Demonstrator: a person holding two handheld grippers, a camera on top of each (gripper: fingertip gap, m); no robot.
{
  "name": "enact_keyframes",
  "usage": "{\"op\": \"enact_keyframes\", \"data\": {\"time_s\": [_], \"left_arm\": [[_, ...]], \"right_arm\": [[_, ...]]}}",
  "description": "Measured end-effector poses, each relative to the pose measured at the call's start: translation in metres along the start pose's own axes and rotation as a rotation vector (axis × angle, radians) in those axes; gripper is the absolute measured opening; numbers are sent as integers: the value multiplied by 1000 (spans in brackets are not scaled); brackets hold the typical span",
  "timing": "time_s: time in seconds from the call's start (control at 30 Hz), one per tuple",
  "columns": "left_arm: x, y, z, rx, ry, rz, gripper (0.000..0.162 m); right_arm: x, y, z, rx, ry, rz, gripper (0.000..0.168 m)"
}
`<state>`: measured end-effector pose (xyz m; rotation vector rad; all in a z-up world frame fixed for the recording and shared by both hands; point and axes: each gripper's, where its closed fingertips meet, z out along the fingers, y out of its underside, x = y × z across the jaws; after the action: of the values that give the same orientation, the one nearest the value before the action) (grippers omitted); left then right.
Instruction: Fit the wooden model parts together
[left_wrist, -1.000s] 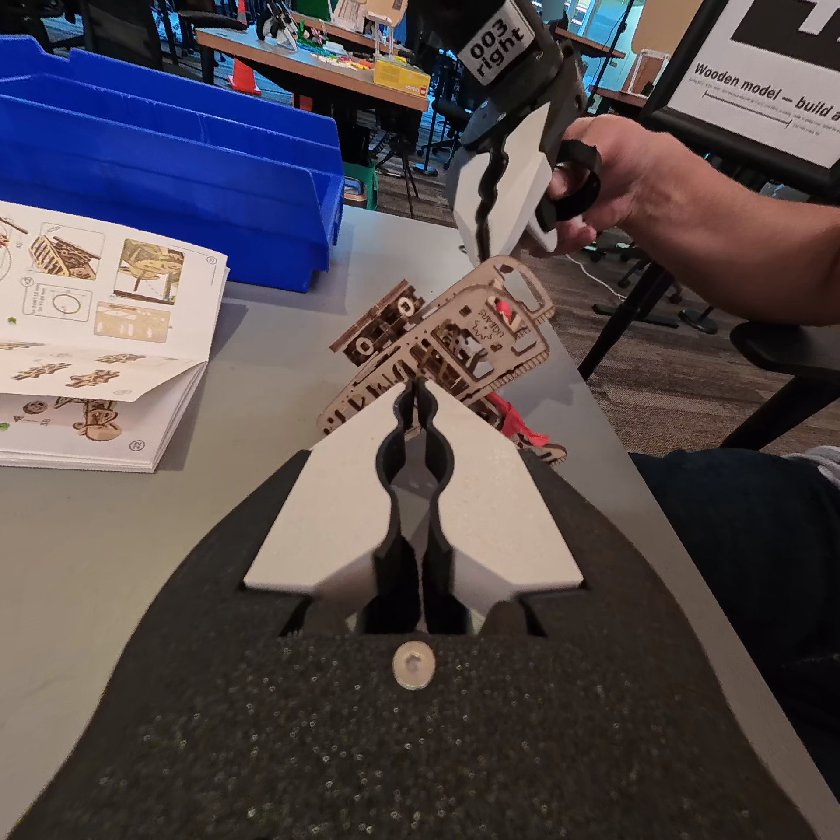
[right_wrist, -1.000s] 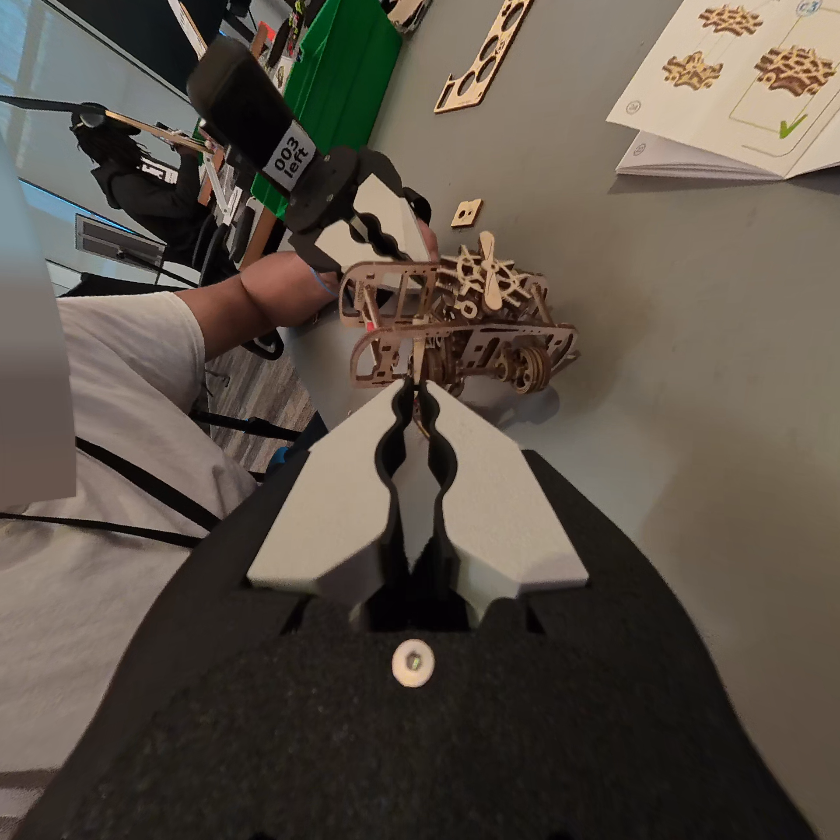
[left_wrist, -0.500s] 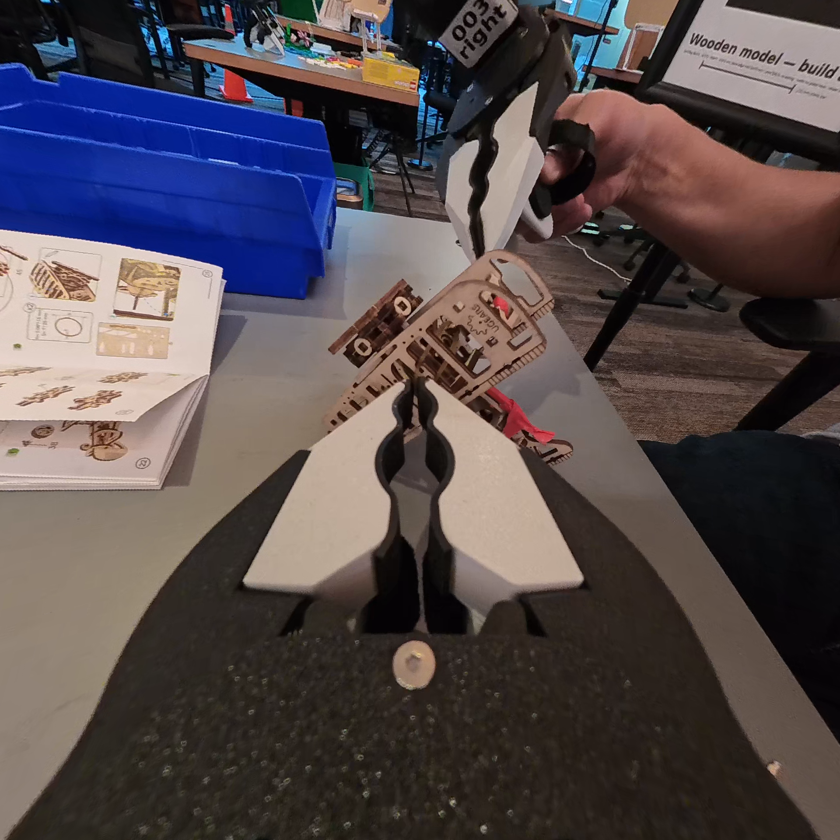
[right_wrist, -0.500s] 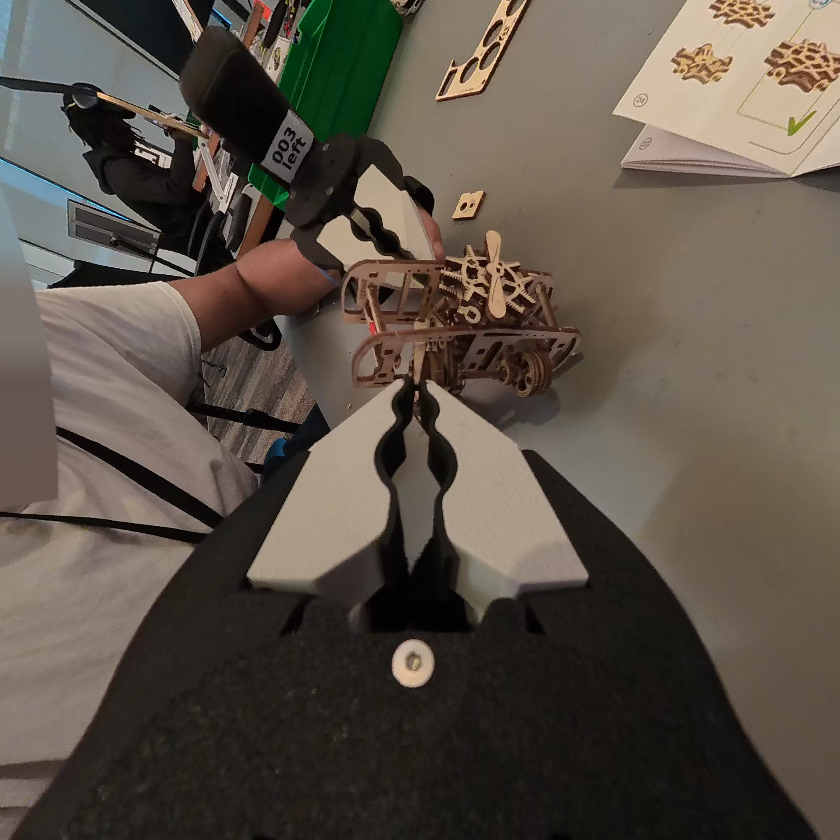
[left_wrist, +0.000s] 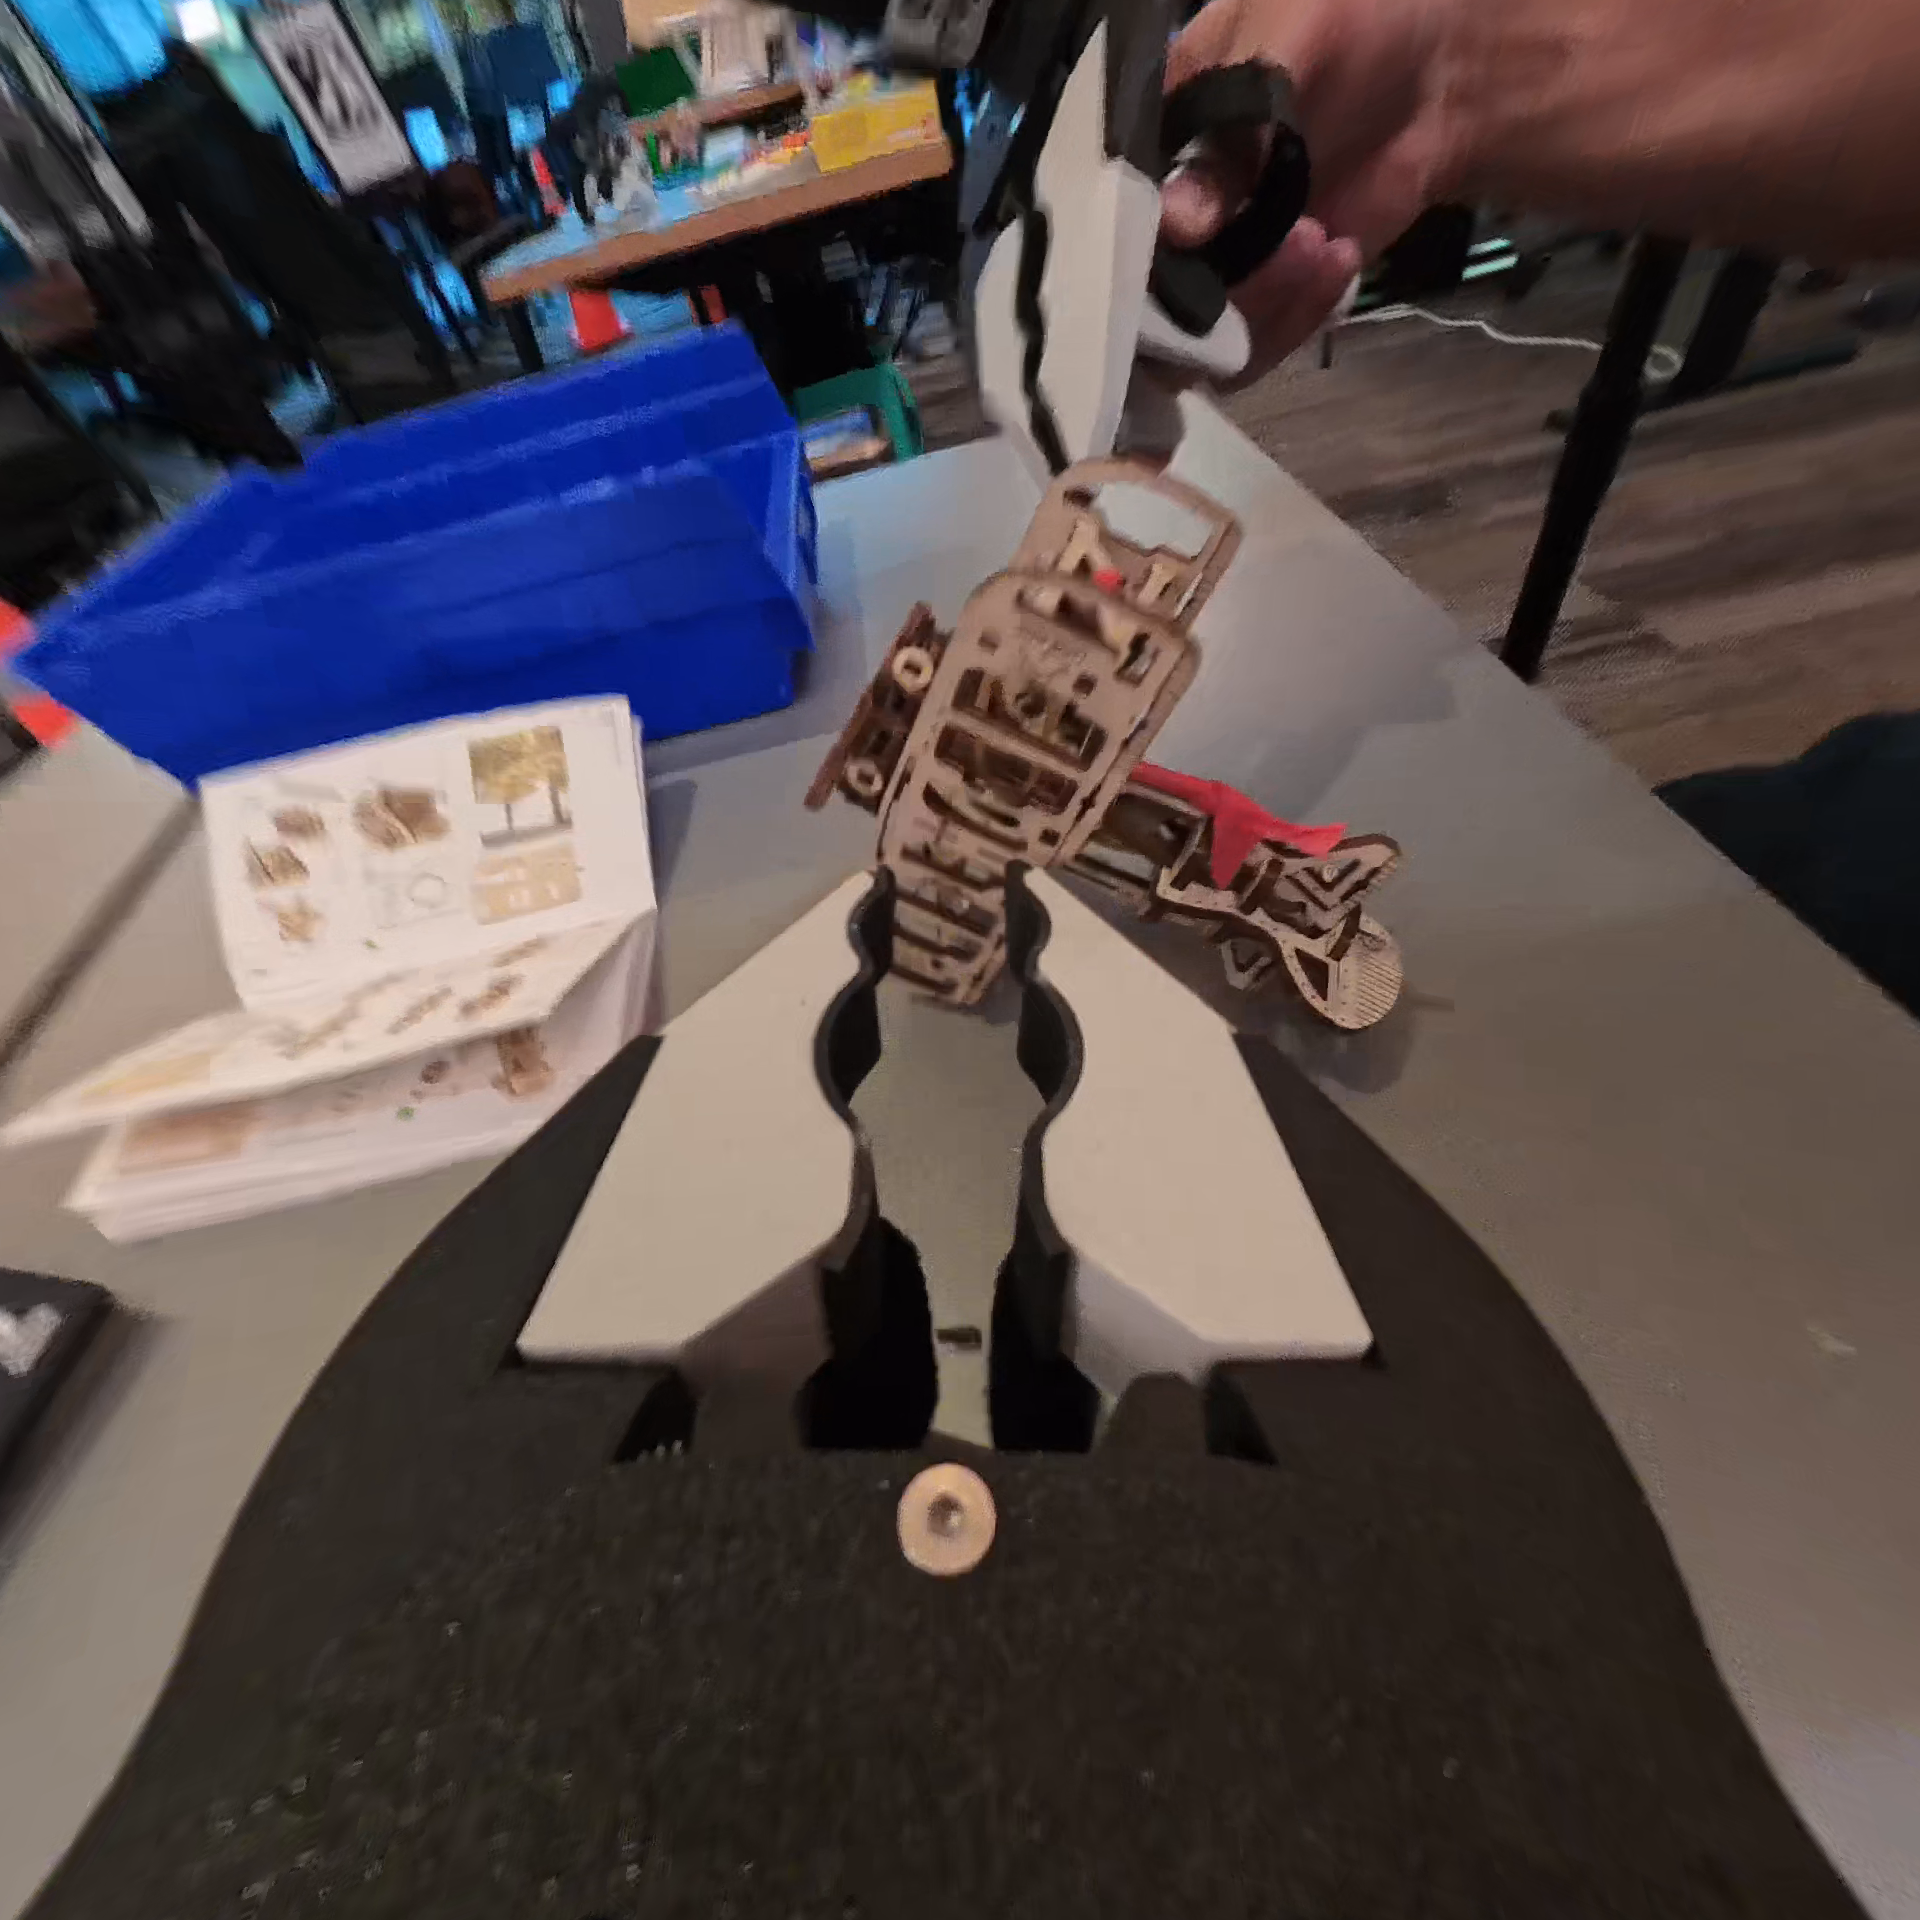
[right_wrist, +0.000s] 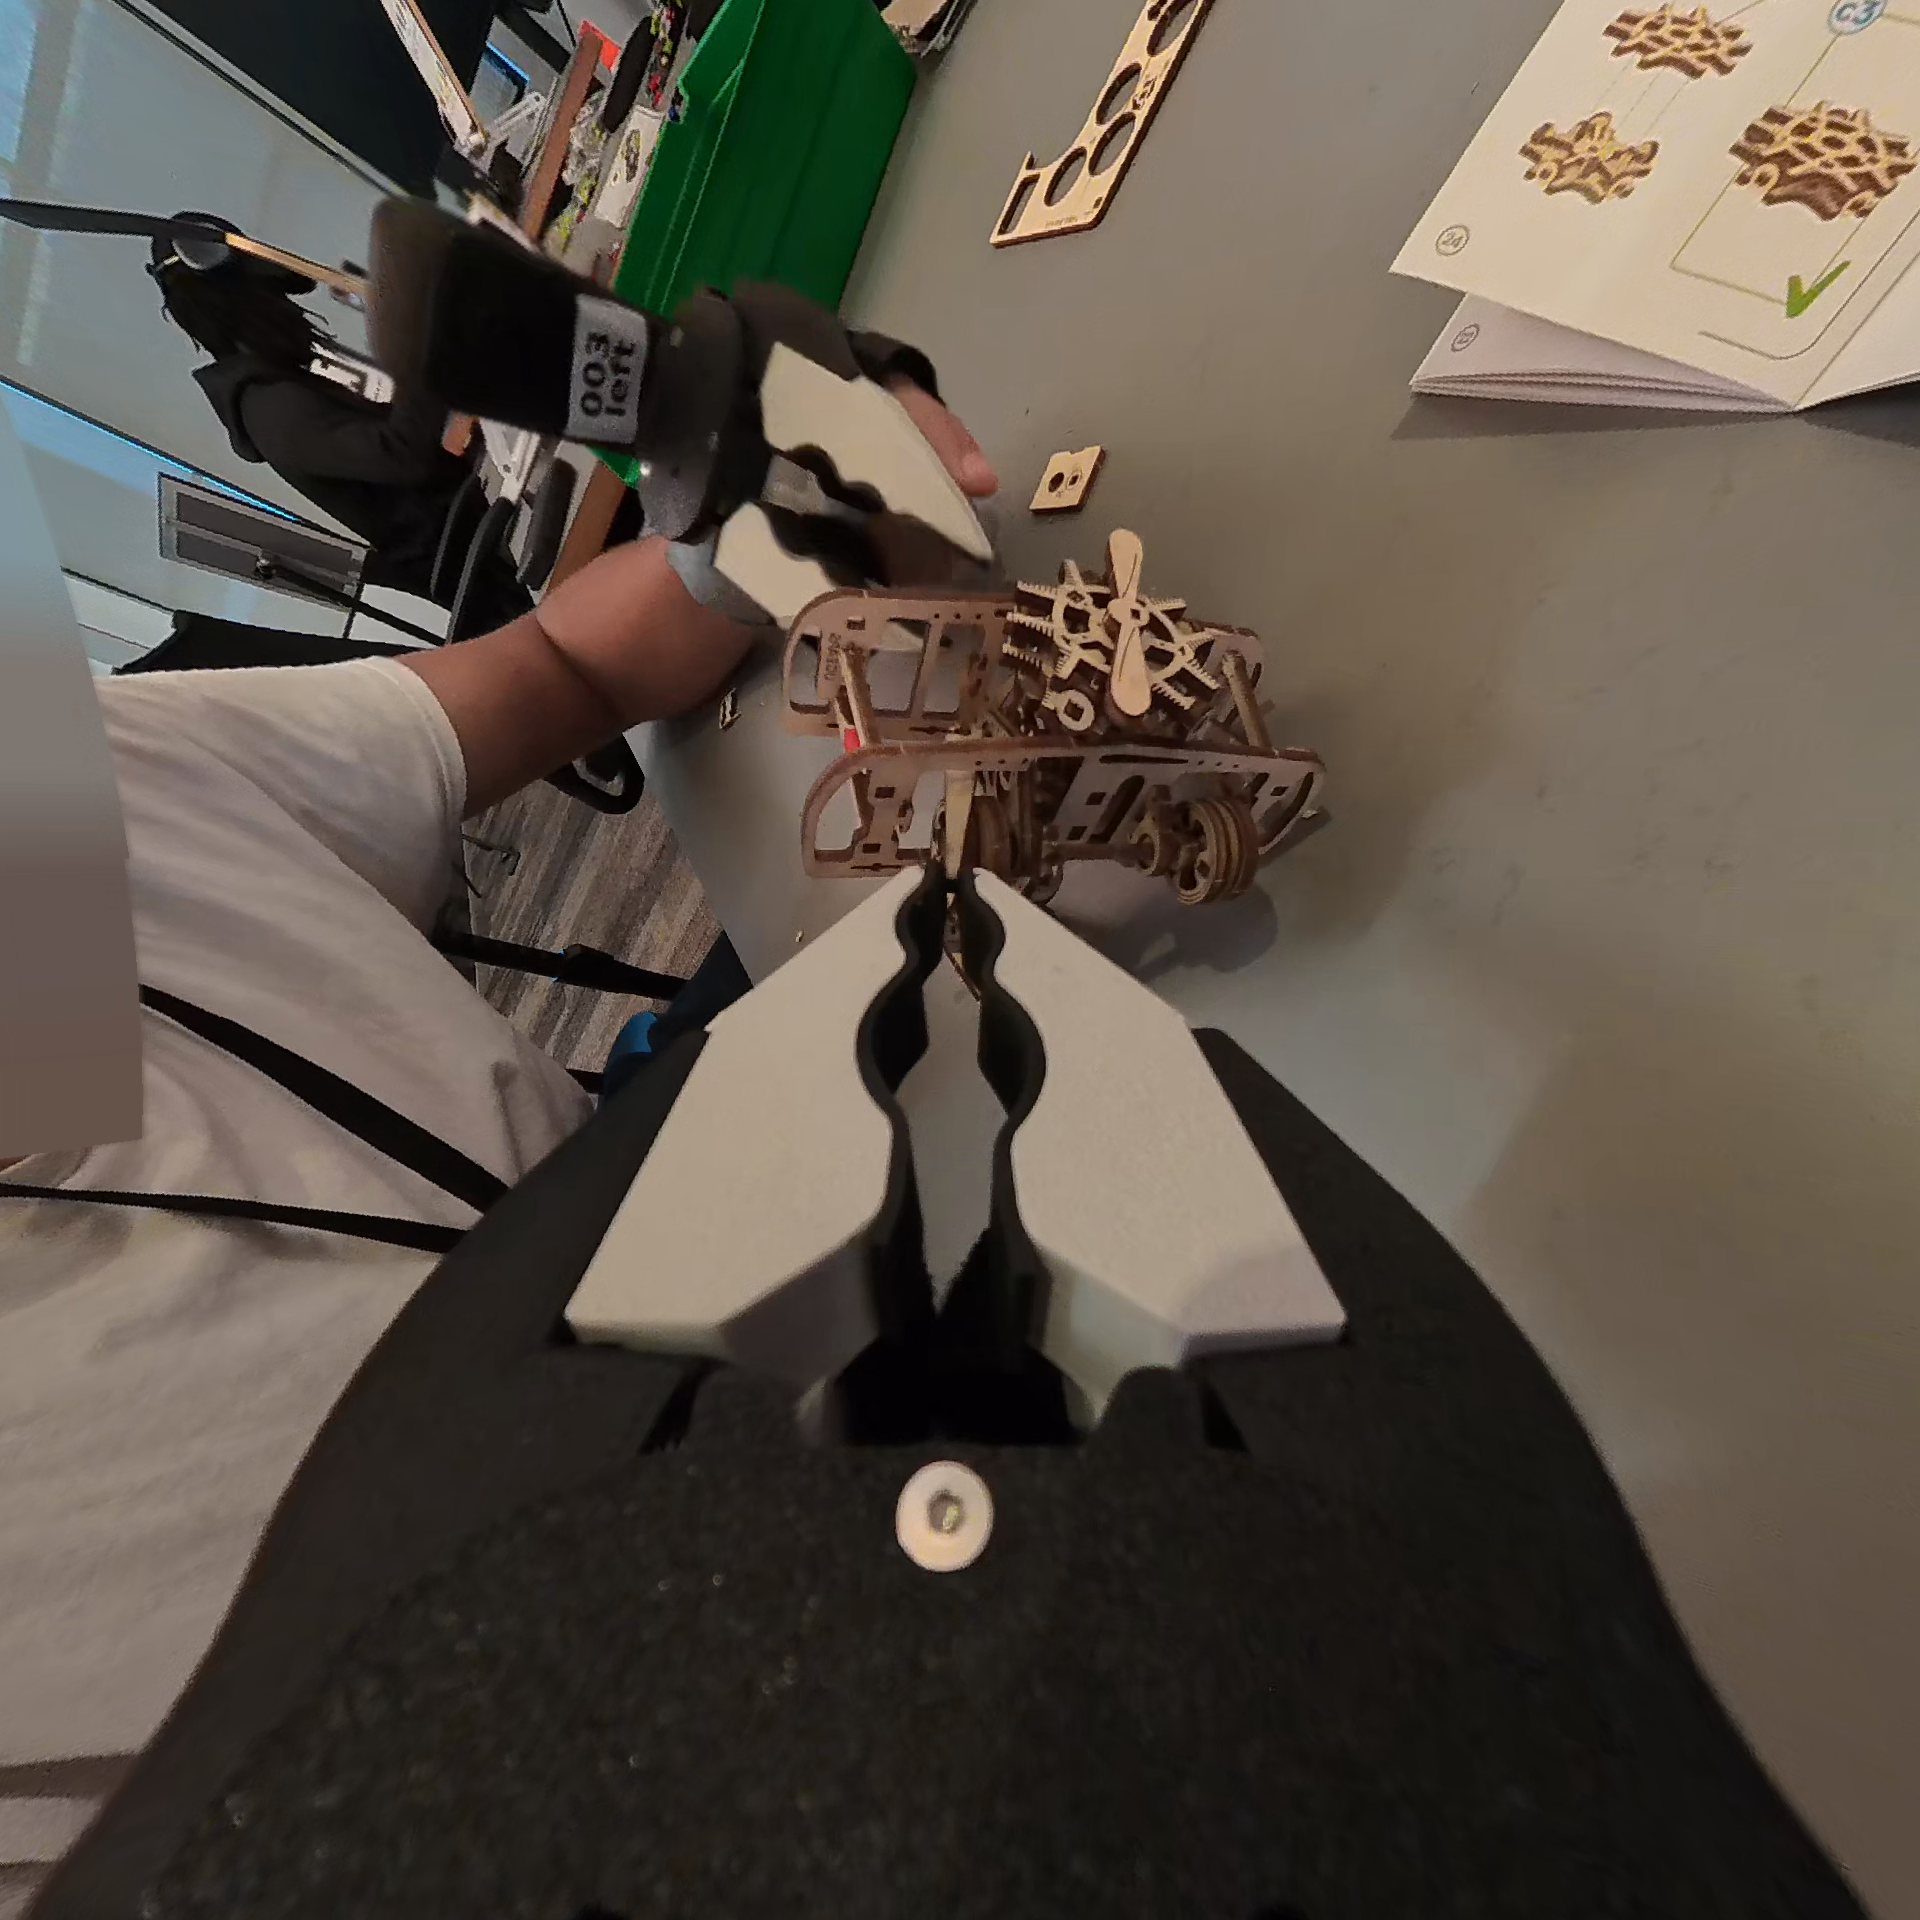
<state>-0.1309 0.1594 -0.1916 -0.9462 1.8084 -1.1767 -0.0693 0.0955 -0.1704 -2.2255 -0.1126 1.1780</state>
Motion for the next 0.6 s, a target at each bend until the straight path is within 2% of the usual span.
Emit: {"op": "enact_keyframes", "data": {"time_s": [0.13, 0.23, 0.3, 0.33, 0.4, 0.6], "left_arm": [[14, -17, 0, 41, 52, 222, 47], [6, -14, 9, 18, 34, 232, 50], [6, -9, 12, 15, 58, 221, 38], [7, -9, 11, 26, 81, 195, 23], [6, -11, 9, 53, 101, 109, 7], [0, -10, 13, 50, 144, -146, 4]], "right_arm": [[1, -1, 1, 0, -1, 2, 0], [0, -2, 2, 2, -2, 0, 0], [-1, -3, 3, 2, -4, -1, 0], [-2, -3, 4, 2, -7, -1, 0], [-2, -3, 4, 3, -6, -2, 0], [-1, -3, 4, 1, -8, 0, 1]]}}
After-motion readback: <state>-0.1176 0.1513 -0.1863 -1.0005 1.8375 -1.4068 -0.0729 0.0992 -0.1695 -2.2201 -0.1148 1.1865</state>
